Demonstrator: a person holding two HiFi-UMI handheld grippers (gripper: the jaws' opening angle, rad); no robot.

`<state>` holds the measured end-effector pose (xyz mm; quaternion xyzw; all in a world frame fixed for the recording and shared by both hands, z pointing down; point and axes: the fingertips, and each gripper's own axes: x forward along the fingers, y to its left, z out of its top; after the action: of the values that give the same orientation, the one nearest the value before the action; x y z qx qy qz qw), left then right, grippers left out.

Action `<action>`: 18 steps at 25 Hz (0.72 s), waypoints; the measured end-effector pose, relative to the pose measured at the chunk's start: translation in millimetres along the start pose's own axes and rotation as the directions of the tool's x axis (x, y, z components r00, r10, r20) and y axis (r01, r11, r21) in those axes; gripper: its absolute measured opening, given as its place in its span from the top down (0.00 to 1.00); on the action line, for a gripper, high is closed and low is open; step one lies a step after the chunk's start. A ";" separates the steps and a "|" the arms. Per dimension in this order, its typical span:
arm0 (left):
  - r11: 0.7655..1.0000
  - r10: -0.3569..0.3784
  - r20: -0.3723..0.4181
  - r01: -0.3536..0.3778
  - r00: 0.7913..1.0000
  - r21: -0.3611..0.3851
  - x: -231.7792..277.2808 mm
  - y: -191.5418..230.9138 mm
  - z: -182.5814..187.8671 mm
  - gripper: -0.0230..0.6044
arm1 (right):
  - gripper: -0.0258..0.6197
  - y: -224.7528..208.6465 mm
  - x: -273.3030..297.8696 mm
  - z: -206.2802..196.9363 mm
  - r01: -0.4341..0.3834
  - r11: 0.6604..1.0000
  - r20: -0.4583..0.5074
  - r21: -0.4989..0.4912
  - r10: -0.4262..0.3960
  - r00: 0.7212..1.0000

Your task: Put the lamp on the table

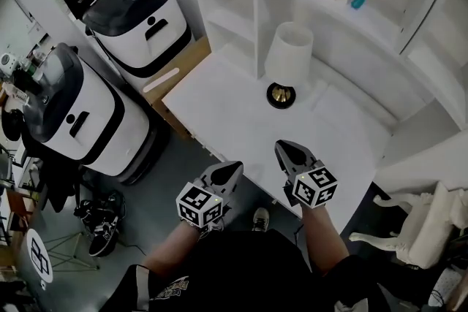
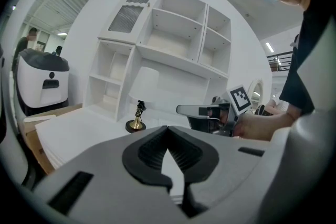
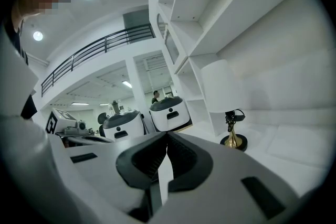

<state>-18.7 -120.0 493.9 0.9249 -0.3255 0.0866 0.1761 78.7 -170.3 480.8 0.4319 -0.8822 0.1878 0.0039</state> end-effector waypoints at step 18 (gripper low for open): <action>0.975 -0.217 -0.035 0.219 0.975 0.041 -76.0 18.2 -10.8 0.95 | 0.92 107.5 -3.4 -28.7 0.198 0.980 0.035 0.002 -0.198 0.980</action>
<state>-89.4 -85.7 487.8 0.9573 -0.2174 0.0880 0.1690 -5.8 -98.3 471.6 0.5208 -0.8348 0.1783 0.0073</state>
